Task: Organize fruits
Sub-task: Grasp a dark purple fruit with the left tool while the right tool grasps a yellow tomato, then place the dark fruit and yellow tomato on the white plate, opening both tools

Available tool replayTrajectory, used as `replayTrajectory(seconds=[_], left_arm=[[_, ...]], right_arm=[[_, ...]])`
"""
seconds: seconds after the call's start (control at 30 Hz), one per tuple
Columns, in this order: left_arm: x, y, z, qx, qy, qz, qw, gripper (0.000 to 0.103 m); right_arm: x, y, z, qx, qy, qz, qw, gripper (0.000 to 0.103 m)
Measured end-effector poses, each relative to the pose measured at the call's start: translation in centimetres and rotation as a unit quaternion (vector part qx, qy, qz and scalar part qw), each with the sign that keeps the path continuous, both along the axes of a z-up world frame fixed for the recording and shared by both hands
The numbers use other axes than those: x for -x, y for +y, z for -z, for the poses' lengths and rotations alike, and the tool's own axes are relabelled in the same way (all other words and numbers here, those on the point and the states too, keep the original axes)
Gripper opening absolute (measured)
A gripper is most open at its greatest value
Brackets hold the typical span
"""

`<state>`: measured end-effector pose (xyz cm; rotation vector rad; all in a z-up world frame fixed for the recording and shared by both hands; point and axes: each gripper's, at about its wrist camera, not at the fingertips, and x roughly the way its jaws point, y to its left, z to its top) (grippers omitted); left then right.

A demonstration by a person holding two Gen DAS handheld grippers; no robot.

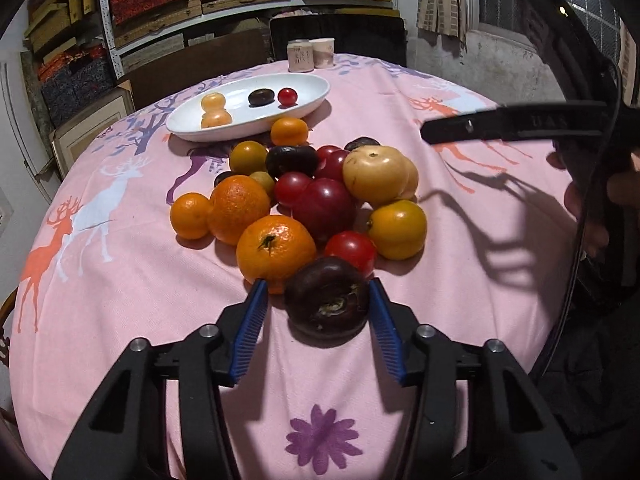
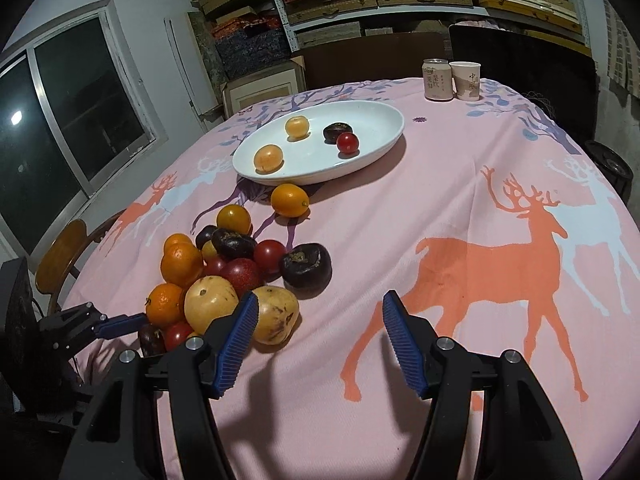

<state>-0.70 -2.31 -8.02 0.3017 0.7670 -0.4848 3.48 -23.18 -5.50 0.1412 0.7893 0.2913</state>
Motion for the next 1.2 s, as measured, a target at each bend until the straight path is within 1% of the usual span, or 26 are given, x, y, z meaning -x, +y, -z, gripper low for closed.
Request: replayTrajectory(seconds=[0.07,0.13,0.23,0.3,0.37,0.5,0.57,0.6,0.67,0.77,0.87,0.97,1.07,1.2], left_arm=[[0.2,0.3,-0.2,0.011,0.007,0.005,0.9999,0.041],[0.5,0.5,-0.5,0.015,0.005,0.007,0.9998,0.041],[0.9,1.2,-1.5,0.034,0.0,0.007,0.9994,0.041],[0.9,1.6,-2.1,0.034,-0.007,-0.003,0.9994,0.041],[0.9,2.1,-2.4,0.037,-0.009,-0.01,0.9992,0.041],[0.8,2.5,-2.1,0.041,0.002,-0.014,0.999,0.041],[0.8,2.4,-1.9,0.04,0.007,-0.012,0.9991,0.041],[0.8,2.4,-1.7,0.04,0.009,-0.011,0.9991,0.041],[0.8,2.6,-1.6,0.041,0.01,-0.012,0.9991,0.041],[0.7,2.9,-1.7,0.043,0.01,-0.016,0.9989,0.041],[0.6,3.0,-1.7,0.046,0.01,-0.018,0.9987,0.041],[0.6,3.0,-2.0,0.05,0.008,-0.018,0.9986,0.041],[0.3,3.4,-2.7,0.054,0.003,-0.022,0.9983,0.041],[-1.2,3.7,-4.3,0.058,-0.008,-0.029,0.9978,0.041]], right_arm=[[0.4,0.6,0.3,0.005,0.005,-0.02,1.0,0.065],[1.0,1.6,0.5,0.006,0.008,-0.058,0.998,0.065],[1.9,3.8,0.6,0.012,0.006,-0.119,0.993,0.065],[2.3,5.1,0.7,0.018,0.007,-0.146,0.989,0.065],[2.4,6.1,0.9,0.026,0.008,-0.161,0.987,0.065],[2.0,7.1,1.6,0.029,0.018,-0.165,0.986,0.064],[1.7,7.5,2.0,0.029,0.025,-0.167,0.985,0.06],[1.5,7.8,2.4,0.031,0.03,-0.167,0.985,0.051],[1.3,7.7,2.7,0.027,0.033,-0.161,0.986,0.039],[1.2,7.1,2.8,0.01,0.039,-0.16,0.986,0.038],[1.6,6.9,2.5,0.01,0.03,-0.16,0.987,0.038],[2.0,6.1,1.6,-0.001,0.018,-0.159,0.987,0.038],[2.1,4.1,-0.4,-0.034,-0.009,-0.143,0.989,0.038],[0.8,1.0,-3.5,-0.056,-0.051,-0.095,0.993,0.038]])
